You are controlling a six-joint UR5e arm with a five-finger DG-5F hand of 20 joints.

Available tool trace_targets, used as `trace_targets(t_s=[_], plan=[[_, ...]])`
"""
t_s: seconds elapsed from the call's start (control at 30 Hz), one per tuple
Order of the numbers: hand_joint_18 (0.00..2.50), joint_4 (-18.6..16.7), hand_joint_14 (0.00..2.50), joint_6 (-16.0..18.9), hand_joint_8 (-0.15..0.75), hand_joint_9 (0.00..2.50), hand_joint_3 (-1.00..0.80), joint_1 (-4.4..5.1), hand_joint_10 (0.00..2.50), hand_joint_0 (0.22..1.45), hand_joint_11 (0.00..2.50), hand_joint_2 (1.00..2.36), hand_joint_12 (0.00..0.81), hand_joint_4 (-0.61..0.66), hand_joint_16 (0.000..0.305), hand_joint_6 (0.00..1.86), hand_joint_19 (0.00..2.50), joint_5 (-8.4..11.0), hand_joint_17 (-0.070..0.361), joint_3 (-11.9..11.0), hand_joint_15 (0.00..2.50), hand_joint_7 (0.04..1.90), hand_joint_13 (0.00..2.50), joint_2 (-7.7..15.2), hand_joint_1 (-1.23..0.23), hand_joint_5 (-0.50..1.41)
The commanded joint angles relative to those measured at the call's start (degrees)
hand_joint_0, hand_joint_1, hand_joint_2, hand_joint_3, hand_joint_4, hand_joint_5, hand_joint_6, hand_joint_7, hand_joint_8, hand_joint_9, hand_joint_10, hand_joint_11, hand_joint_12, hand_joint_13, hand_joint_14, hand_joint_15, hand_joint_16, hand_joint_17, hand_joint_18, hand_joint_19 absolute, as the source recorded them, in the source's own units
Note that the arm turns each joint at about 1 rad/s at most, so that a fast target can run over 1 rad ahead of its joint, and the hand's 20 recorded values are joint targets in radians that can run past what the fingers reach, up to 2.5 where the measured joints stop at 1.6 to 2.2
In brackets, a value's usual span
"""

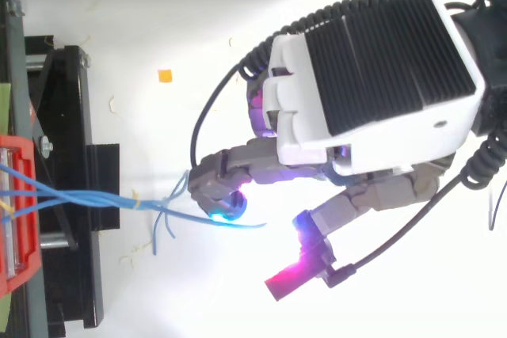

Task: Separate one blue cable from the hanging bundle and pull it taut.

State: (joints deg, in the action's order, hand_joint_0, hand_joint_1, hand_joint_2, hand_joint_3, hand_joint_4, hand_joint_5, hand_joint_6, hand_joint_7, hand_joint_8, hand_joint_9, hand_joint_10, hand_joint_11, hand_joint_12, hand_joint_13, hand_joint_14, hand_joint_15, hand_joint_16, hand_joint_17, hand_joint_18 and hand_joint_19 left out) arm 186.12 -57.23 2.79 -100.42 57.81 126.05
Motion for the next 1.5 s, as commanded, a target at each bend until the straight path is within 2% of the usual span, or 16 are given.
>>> trace_targets(t_s=[0.0, 0.1, 0.4, 0.7, 0.8, 0.83, 0.9, 0.93, 0.97, 1.1, 1.2, 1.23, 1.27, 1.3, 1.37, 1.47], plan=[[0.78, 0.12, 0.03, 7.83, 0.097, 2.04, -0.22, 0.02, 0.03, 0.74, 0.68, 1.02, 0.261, 0.18, 0.042, 0.51, 0.72, -0.04, 0.095, 0.90, 0.76, 1.30, 1.42, -0.01, -0.70, 0.13], [0.78, 0.20, 0.03, 11.00, 0.098, 2.04, -0.22, -0.07, 0.03, 0.74, 0.66, 1.02, 0.260, 0.18, 0.042, 0.51, 0.72, 0.05, 0.095, 0.98, 0.75, 1.30, 1.41, -0.01, -0.70, 0.13], [0.78, 0.47, 0.03, 15.66, 0.098, 2.04, -0.22, -0.42, 0.03, 0.74, 0.67, 1.02, 0.261, 0.17, 0.042, 0.51, 0.71, -0.13, 0.095, 1.07, 0.75, 1.29, 1.41, -0.01, -0.70, 0.13], [0.77, 0.64, 0.03, 17.68, 0.102, 2.04, -0.22, -0.42, 0.03, 0.74, 0.67, 1.02, 0.259, 0.17, 0.042, 0.51, 0.72, -0.30, 0.095, 1.51, 0.75, 1.29, 1.41, 0.07, -0.70, 0.13], [0.77, -0.15, 0.03, 17.50, 0.096, 2.04, -0.22, -0.42, 0.03, 0.73, 0.66, 1.02, 0.259, 0.17, 0.042, 0.51, 0.72, -0.39, 0.095, 4.24, 0.75, 1.29, 1.41, 0.16, -0.70, 0.13], [0.77, -0.94, 0.03, 17.50, 0.102, 2.04, -0.22, -0.50, 0.03, 0.73, 0.67, 1.02, 0.255, 0.17, 0.042, 0.51, 0.72, -0.30, 0.095, 6.70, 0.75, 1.29, 1.41, 0.07, -0.70, 0.13], [0.77, -1.82, 0.02, 17.85, 0.095, 2.04, -0.22, -0.50, 0.03, 0.74, 0.67, 1.02, 0.260, 0.17, 0.042, 0.51, 0.72, -0.48, 0.095, 9.77, 0.75, 1.30, 1.41, 0.07, -0.70, 0.13], [0.77, -2.61, 0.03, 18.29, 0.096, 2.04, -0.22, -0.15, 0.03, 0.73, 0.66, 1.02, 0.259, 0.17, 0.042, 0.51, 0.72, -0.57, 0.095, 12.85, 0.75, 1.29, 1.41, -0.19, -0.70, 0.13], [0.77, -2.78, 0.03, 18.82, 0.096, 2.04, -0.22, -0.07, 0.03, 0.73, 0.67, 1.02, 0.260, 0.17, 0.042, 0.51, 0.72, -0.39, 0.095, 12.76, 0.75, 1.29, 1.41, -0.98, -0.70, 0.13], [0.77, -2.43, 0.03, 24.45, 0.096, 2.04, -0.21, 0.29, 0.03, 0.73, 0.67, 1.02, 0.260, 0.17, 0.042, 0.51, 0.72, 0.31, 0.095, 9.33, 0.76, 1.29, 1.41, -1.51, -0.70, 0.13], [0.77, -1.38, 0.03, 29.46, 0.102, 2.04, -0.22, 0.29, 0.03, 0.73, 0.68, 1.02, 0.257, 0.18, 0.042, 0.51, 0.72, 0.67, 0.095, 8.54, 0.75, 1.29, 1.40, -1.51, -0.70, 0.13], [0.77, -1.03, 0.03, 32.80, 0.096, 2.04, -0.22, 0.29, 0.03, 0.73, 0.67, 1.02, 0.259, 0.18, 0.042, 0.51, 0.72, 0.75, 0.095, 8.28, 0.76, 1.29, 1.41, -1.51, -0.70, 0.13], [0.77, -1.03, 0.03, 34.38, 0.097, 2.04, -0.22, 0.29, 0.03, 0.73, 0.67, 1.02, 0.260, 0.18, 0.042, 0.51, 0.72, 0.67, 0.095, 8.28, 0.76, 1.30, 1.41, -1.51, -0.70, 0.13], [0.77, -1.38, 0.02, 38.60, 0.102, 2.04, -0.22, 0.29, 0.03, 0.73, 0.66, 1.02, 0.260, 0.18, 0.042, 0.51, 0.72, 0.67, 0.095, 8.10, 0.75, 1.29, 1.41, -1.51, -0.70, 0.13], [0.77, -2.43, 0.03, 44.57, 0.095, 2.04, -0.22, 0.29, 0.03, 0.73, 0.67, 1.02, 0.256, 0.18, 0.042, 0.51, 0.72, 0.67, 0.094, 8.10, 0.76, 1.29, 1.40, -1.51, -0.70, 0.13], [0.77, -3.49, 0.02, 48.62, 0.095, 2.04, -0.21, 0.11, 0.03, 0.73, 0.66, 1.02, 0.259, 0.18, 0.042, 0.51, 0.72, 0.58, 0.095, 8.10, 0.75, 1.29, 1.41, -1.51, -0.70, 0.13]])
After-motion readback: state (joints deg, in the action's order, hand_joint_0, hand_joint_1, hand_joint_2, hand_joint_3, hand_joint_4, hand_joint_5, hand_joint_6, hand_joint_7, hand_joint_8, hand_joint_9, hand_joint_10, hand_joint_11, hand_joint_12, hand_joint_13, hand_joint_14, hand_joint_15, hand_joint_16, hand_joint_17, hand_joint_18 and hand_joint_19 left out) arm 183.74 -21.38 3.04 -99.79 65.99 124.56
